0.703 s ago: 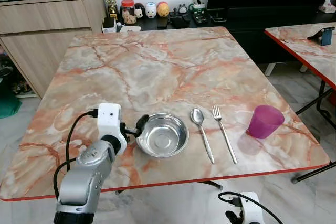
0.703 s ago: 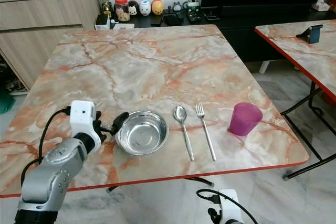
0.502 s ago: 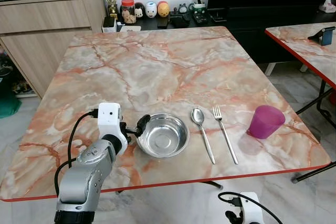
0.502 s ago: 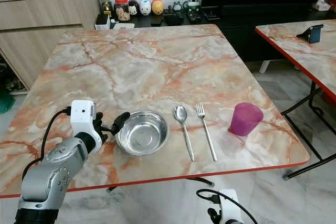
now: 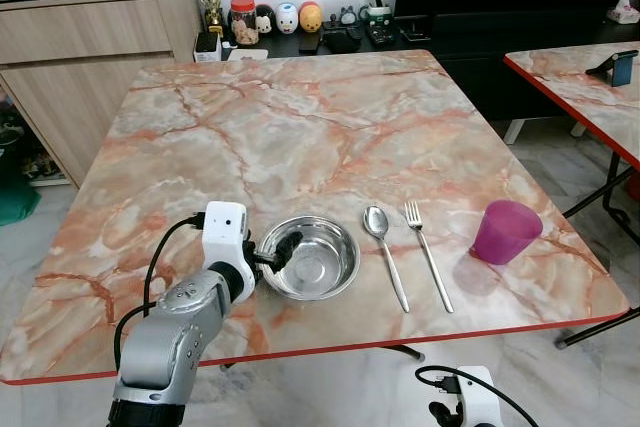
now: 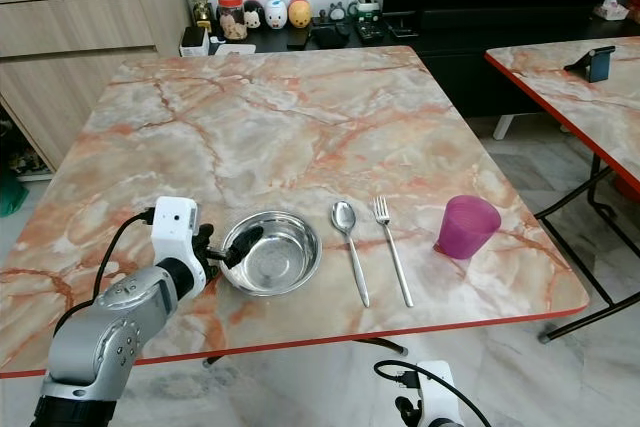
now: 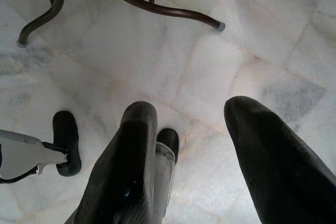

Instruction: Setting the table

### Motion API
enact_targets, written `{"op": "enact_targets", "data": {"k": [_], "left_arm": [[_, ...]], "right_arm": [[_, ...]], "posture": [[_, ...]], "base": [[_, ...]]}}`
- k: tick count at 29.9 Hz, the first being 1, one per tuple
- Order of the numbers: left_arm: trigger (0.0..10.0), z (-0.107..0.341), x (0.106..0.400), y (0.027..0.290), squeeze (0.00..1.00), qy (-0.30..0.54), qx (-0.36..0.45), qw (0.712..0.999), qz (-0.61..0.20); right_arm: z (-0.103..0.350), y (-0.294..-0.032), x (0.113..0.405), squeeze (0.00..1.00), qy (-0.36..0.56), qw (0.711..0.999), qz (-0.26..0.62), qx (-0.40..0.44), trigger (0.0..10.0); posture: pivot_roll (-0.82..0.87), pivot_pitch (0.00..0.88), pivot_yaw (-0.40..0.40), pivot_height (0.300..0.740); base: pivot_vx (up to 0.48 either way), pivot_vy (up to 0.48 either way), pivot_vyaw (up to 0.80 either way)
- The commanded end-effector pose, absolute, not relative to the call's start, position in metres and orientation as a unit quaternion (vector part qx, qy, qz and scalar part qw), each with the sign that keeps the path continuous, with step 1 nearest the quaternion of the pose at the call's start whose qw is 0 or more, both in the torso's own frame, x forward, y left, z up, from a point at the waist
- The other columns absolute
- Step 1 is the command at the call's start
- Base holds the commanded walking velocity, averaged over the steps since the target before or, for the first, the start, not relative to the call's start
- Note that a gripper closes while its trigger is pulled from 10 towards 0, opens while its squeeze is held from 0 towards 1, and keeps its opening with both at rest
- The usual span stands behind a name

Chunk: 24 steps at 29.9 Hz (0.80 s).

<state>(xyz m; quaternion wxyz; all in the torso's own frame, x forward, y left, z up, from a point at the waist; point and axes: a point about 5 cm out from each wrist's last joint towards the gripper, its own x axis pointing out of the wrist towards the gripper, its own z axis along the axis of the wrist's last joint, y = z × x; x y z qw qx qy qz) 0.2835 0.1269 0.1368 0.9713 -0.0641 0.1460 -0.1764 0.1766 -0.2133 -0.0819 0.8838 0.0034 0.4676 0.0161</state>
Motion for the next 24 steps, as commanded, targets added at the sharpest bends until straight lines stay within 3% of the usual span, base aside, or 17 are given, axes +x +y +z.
{"op": "enact_targets", "data": {"k": [1, 15, 24], "left_arm": [[10.0, 0.138, 0.282, 0.127, 0.00, 0.148, -0.055, 0.971, -0.178], [10.0, 0.136, 0.288, 0.130, 0.00, 0.135, -0.056, 0.979, -0.145], [10.0, 0.126, 0.284, 0.125, 0.00, 0.159, -0.035, 0.973, -0.164]], "right_arm": [[-0.082, -0.212, 0.178, 0.00, 0.470, 0.882, 0.018, 0.006, 10.0], [-0.082, -0.212, 0.176, 0.00, 0.473, 0.881, 0.024, 0.003, 10.0], [-0.082, -0.212, 0.176, 0.00, 0.475, 0.880, 0.025, 0.004, 10.0]], "posture": [[0.02, 0.000, -0.002, 0.707], [0.00, 0.000, 0.003, 0.707], [0.01, 0.000, 0.000, 0.707]], "base": [[0.000, 0.000, 0.00], [0.000, 0.000, 0.00], [0.000, 0.000, 0.00]]}}
